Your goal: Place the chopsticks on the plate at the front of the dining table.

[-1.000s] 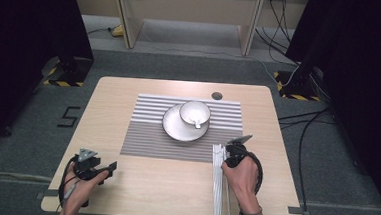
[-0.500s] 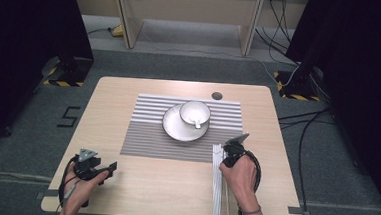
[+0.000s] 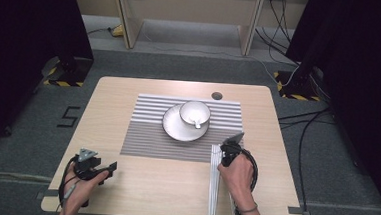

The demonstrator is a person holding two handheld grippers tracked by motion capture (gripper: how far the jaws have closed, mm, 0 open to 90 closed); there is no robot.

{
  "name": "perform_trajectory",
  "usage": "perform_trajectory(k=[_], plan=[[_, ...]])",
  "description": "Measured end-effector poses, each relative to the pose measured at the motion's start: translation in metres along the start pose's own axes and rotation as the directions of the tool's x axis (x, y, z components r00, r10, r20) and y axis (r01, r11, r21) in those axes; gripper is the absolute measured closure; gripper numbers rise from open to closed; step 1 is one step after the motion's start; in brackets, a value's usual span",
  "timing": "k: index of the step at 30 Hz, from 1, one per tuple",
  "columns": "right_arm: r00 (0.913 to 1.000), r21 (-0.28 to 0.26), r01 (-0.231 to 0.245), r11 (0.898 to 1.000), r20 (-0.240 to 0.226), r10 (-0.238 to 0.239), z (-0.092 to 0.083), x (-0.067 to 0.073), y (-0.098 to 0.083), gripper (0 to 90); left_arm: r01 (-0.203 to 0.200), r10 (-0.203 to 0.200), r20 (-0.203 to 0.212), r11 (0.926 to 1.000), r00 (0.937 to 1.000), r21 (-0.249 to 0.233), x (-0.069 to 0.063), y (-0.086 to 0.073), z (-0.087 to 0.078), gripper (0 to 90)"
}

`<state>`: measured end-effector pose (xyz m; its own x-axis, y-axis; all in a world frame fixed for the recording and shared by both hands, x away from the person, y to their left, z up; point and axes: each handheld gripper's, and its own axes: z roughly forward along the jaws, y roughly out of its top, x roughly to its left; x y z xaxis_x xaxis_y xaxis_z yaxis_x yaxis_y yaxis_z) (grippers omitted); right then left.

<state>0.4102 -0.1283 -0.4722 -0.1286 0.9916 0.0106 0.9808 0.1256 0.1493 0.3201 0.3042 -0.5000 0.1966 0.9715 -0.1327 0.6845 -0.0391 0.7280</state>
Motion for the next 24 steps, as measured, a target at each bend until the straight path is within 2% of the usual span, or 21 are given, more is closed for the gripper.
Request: perform_trajectory(k=[2,8,12,18,24], plan=[[0.9999,0.02,-0.012,1.0,-0.01,0.013,0.0,-0.0006,0.0028,84.6,0.002,-0.002,0.001,1.0,1.0,-0.002,0.0002,-0.0001,0.0003,32.4],[1.0,0.028,0.008,1.0,-0.006,-0.008,0.0,-0.0003,0.0039,85.0,-0.001,0.001,0.003,1.0,1.0,0.006,0.0,-0.0004,0.0012,32.4],[0.9999,0.015,0.014,1.0,-0.006,-0.014,0.0001,-0.0001,0.0027,85.2,0.0,0.0,0.005,1.0,1.0,-0.001,-0.0007,-0.0001,0.0009,32.5],[0.9985,-0.008,-0.008,1.0,-0.054,0.007,-0.0004,-0.0072,-0.0004,85.3,-0.001,0.001,0.002,1.0,1.0,-0.003,-0.0004,0.0001,0.0002,32.5],[0.998,-0.02,-0.009,1.0,-0.062,0.008,-0.0007,-0.0097,-0.0032,85.3,0.003,-0.003,-0.001,1.0,1.0,-0.004,0.0003,-0.0001,0.0005,32.5]])
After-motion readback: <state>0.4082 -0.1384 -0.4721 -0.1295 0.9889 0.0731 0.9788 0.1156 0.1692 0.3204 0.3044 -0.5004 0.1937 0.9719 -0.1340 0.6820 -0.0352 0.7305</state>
